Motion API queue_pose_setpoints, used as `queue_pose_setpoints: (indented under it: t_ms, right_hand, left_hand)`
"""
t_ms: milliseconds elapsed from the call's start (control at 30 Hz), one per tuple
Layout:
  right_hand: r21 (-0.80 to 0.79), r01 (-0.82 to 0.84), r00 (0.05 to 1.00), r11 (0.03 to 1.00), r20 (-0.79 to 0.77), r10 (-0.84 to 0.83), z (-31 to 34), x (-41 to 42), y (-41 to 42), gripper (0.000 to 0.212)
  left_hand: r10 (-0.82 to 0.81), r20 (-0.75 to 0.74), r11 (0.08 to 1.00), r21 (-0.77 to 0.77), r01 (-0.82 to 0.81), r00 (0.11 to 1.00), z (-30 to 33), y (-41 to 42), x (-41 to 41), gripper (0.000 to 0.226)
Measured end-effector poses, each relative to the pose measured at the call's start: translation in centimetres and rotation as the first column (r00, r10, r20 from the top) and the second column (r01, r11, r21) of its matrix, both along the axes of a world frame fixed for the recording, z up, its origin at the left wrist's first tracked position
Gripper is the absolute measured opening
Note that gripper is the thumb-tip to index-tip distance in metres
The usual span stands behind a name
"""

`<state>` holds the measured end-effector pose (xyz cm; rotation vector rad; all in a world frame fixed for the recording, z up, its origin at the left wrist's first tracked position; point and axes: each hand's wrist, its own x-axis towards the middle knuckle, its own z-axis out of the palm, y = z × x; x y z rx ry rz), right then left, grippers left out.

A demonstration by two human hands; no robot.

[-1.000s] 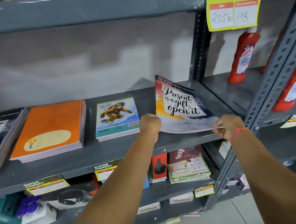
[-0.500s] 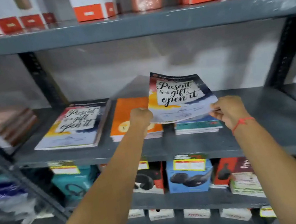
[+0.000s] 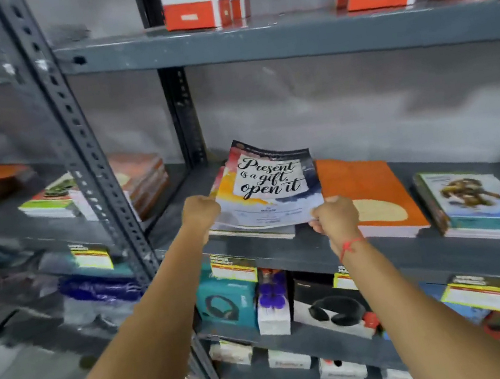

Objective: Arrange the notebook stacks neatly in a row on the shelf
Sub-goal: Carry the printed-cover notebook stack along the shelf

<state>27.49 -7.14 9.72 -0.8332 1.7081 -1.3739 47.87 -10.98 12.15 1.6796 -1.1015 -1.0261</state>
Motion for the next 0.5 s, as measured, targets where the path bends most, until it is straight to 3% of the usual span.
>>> queue_pose_setpoints:
  t_ms: [67,333,400,500]
  right_hand:
    - [0.011,0.001,1.0,1.0,-0.015,-0.001,-0.9,1.4,-0.7,0.03]
    - [0.071,-0.054,0.983,0.996,-0.173,0.065,-6.0,2.9,-2.4,0.007]
    - [0.049,-0.046,0.959,0.998,-0.278,0.057,-6.7,2.4,-1.9,0.02]
    - [-0.046,-0.03,0.979,0.998,-0.204,0.02,-6.9,2.1,-1.8,0.042]
  left_hand:
    - [0.004,0.068,1.0,-0.002,-0.004,0.998,-1.1,-1.4,1.2,0.034]
    - [-0.066,0.26,0.997,0.066,0.05,0.963,-4.6,-3.5,3.7,0.03]
    - [-0.044,0.206,0.999,0.038,0.037,0.978,-5.6,-3.1,4.3,0.039]
    - [-0.055,-0.088,0.997,-0.066,0.049,0.995,-7.2,-2.7,4.8,0.051]
